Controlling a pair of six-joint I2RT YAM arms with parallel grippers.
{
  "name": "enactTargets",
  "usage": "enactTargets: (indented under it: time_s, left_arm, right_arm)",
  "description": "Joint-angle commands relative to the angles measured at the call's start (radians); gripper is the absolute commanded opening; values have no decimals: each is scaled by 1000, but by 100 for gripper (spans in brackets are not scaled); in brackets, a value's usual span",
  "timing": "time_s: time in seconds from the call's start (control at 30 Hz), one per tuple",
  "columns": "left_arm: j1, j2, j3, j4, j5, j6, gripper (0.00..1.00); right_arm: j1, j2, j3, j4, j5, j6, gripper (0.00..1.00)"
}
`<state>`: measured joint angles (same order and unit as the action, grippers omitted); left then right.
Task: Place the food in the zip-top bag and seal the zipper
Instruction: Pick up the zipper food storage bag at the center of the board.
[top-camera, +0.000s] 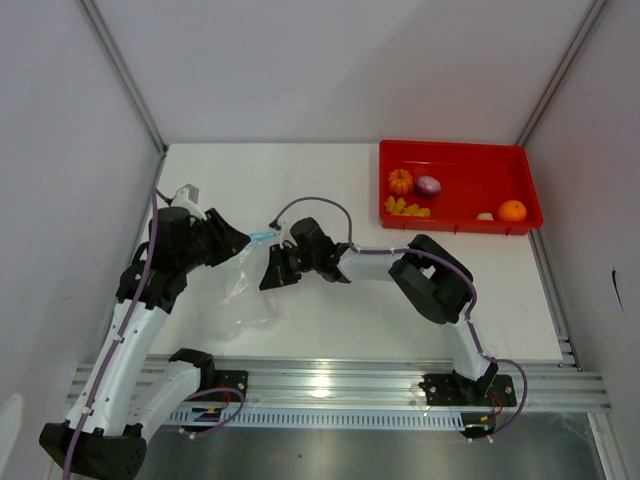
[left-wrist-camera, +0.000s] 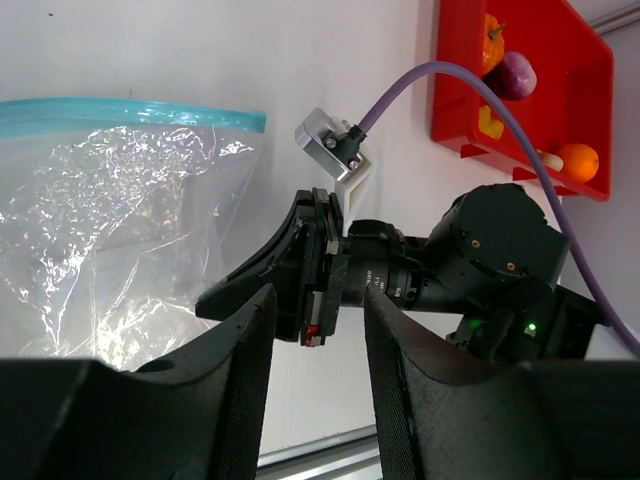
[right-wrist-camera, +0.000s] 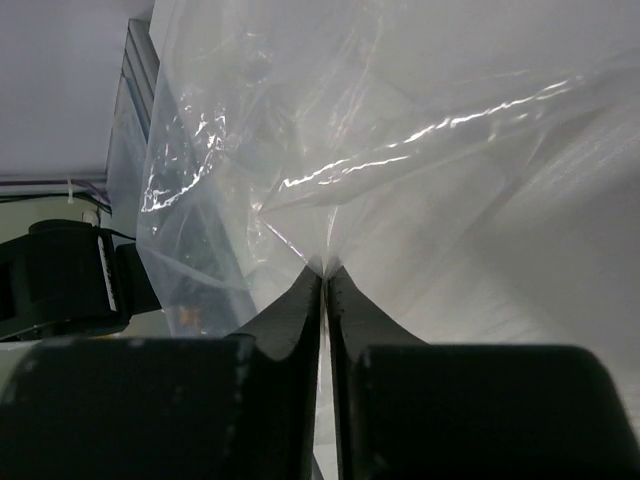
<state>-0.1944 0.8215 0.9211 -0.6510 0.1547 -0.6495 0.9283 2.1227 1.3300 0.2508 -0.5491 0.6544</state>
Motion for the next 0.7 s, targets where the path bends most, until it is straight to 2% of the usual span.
enactTargets:
  time_s: [0.0, 0.03, 0.2, 0.47, 0.6, 0.67]
  left_arm:
    - [-8, 5, 50, -33, 39, -27, 43]
    - [-8, 2, 50, -30, 52, -29, 42]
    - [-17, 1, 44, 1, 80, -71, 37]
    - [-91, 117, 111, -1, 132, -134, 35]
    - [-119, 145, 131, 60, 138, -148, 37]
    - [-129, 191, 177, 67, 146, -142, 38]
  right_arm:
    - [-6, -30, 32, 10, 23, -38, 4]
    - [-8, -35, 31, 5, 26, -45, 0]
    - [-20, -110, -14, -59, 124, -130, 0]
    - [-23, -423, -181, -214, 463, -404, 0]
    - [-22, -579, -262, -240, 596, -493, 0]
    - [-22, -669, -323, -226, 610, -559, 0]
